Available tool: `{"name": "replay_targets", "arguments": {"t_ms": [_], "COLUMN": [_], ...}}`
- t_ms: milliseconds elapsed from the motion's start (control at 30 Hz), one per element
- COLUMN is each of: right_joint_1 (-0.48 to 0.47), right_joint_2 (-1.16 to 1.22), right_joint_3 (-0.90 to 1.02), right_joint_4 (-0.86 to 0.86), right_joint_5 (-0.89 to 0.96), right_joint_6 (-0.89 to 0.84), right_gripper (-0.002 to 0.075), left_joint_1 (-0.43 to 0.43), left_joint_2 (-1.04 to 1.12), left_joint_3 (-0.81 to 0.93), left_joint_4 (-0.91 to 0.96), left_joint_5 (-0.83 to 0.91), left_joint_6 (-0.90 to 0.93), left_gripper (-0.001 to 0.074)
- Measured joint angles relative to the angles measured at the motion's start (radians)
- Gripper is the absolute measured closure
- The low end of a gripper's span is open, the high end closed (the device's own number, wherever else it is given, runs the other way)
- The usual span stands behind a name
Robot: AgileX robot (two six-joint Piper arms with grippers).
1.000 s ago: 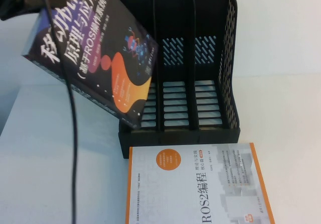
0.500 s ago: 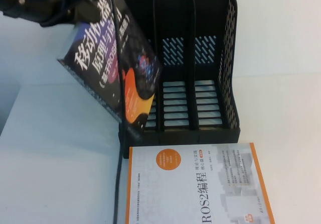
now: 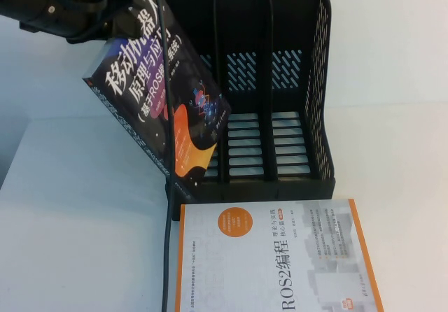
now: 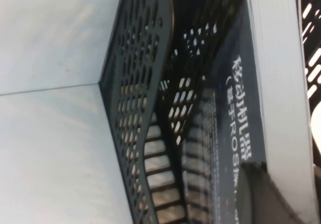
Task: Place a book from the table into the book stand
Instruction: Place the book on the book shelf
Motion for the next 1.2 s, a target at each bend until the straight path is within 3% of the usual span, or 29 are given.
{"name": "replay_targets", "arguments": {"t_ms": [433,1200], "right_joint_1": [0.000,0.000], "right_joint_2": [0.000,0.000], "right_joint_3": [0.000,0.068], "right_joint_4": [0.004,0.022], "right_joint_5": [0.000,-0.017], "right_joint_6": [0.000,0.000], "right_gripper": [0.0727,0.0727], "left_joint_1": [0.000,-0.018], "left_joint_2": [0.004,0.147], "left_joint_3": [-0.171,-0.178], "left_joint_4": [0.113,0.078], "left_joint_5": [0.195,-0.014], "left_joint_6": [-0.042,-0.083], "left_gripper": [0.0619,0.0619]}}
